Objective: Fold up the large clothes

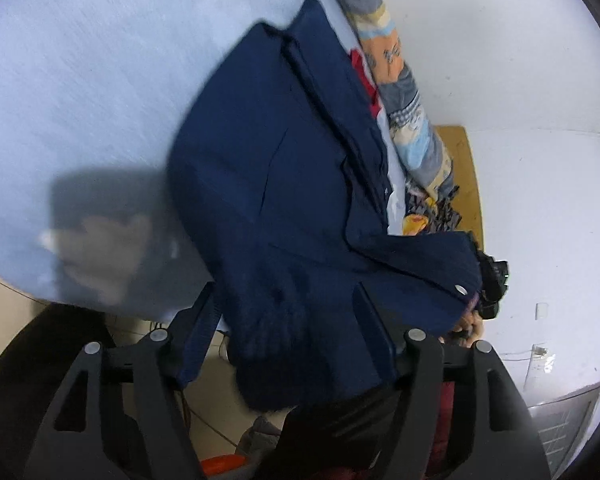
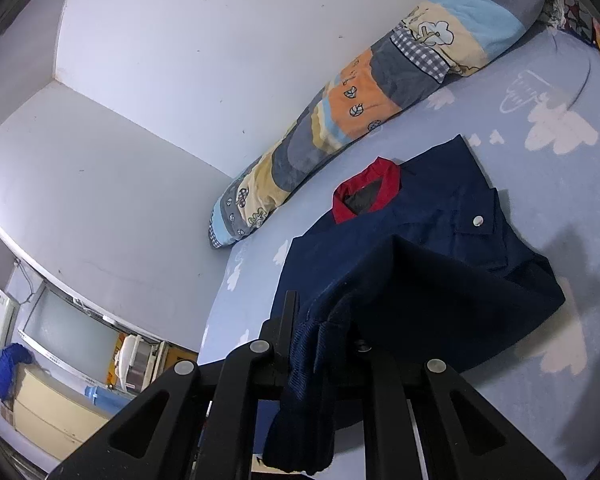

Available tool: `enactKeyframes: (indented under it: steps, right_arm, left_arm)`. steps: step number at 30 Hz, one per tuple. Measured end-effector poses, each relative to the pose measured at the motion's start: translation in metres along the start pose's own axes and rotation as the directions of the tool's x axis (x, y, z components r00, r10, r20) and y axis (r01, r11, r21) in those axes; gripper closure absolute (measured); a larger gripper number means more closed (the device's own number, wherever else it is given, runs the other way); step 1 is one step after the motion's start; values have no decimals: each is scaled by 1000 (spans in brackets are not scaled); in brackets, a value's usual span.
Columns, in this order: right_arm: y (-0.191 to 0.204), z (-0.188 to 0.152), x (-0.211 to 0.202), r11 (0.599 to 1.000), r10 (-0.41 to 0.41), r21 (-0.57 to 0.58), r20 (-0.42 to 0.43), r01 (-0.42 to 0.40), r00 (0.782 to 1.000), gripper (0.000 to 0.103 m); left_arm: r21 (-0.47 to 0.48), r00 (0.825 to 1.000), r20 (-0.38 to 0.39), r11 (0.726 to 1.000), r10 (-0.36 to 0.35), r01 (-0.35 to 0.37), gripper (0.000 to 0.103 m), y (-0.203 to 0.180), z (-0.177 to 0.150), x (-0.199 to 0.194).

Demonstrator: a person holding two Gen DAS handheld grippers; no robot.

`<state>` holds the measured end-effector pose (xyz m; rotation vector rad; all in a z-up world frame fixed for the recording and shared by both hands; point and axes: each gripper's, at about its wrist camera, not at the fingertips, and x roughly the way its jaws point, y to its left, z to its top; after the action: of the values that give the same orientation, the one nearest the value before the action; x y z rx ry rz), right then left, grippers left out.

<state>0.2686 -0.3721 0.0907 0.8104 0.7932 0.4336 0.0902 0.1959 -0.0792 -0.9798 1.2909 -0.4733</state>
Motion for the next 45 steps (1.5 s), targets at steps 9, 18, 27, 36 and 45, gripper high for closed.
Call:
enactKeyframes:
  steps: [9,18,27,36,45]
  right_arm:
    - [3,3,-11,999,-19,-46,15,20,1000,93]
    - [-20,83,17,997,-79,0,105,79,991,93]
    - [-125,180,144,951,-233,218,48,218,971,81]
    - [-210,195,153,882,-107,470,127,35,986,54]
    - [-179,196,139,891,9,446,181,-90,983,33]
  left_arm:
    - [285,964,251,945,90,-162,79,-87,30,0]
    - [339,913,390,903,119,-262,79,-186,194,20]
    - [115,933,180,936,311,-334,65,-150,401,179]
    - [-20,985,140,995,102,-100,59,-99,432,172]
    - [-75,992,105,994,-74,82,39,-88,438,143]
